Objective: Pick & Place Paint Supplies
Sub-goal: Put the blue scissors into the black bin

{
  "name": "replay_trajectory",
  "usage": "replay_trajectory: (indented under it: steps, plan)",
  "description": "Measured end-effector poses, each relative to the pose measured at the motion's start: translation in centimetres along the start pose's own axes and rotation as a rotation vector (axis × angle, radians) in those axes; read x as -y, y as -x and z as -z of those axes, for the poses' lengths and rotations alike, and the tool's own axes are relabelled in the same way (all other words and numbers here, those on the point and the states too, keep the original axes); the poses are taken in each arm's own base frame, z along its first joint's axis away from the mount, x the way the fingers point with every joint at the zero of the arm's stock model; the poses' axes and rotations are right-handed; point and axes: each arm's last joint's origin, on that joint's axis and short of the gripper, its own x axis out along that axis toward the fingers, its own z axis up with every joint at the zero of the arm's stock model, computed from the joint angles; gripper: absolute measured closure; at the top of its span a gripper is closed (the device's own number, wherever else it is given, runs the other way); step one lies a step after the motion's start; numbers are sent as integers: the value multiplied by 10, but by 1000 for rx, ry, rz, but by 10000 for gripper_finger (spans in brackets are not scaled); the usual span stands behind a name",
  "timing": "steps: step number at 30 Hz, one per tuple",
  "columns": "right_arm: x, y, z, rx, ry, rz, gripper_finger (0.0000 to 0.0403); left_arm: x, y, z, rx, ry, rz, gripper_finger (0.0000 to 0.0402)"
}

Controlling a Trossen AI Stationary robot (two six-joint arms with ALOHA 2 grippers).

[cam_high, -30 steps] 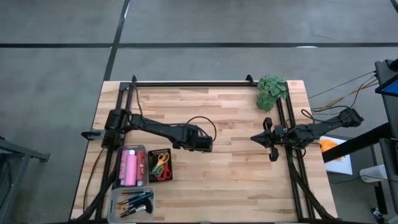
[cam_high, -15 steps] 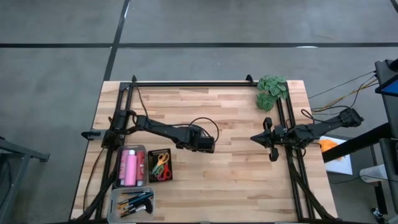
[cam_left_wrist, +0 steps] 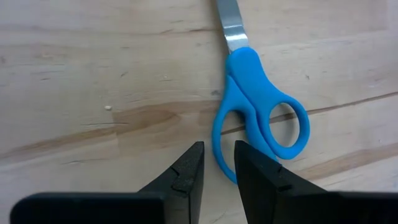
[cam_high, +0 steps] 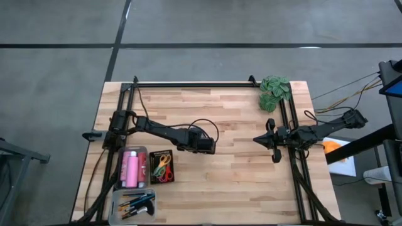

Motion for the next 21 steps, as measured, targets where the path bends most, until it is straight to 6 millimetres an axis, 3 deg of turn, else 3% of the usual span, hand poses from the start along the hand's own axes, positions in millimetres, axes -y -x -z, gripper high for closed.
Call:
replay_trajectory:
  steps: [5, 12, 21]
  plan:
    - [0, 0, 0, 0, 0, 0, 394, 0, 0, 0, -4, -1, -8, 321]
    - [0, 0, 0, 0, 0, 0, 394, -3, -1, 0, -9, 0, -27, 394]
    - [0, 0, 0, 0, 0, 0, 394, -2, 1, 0, -12, 1, -25, 395]
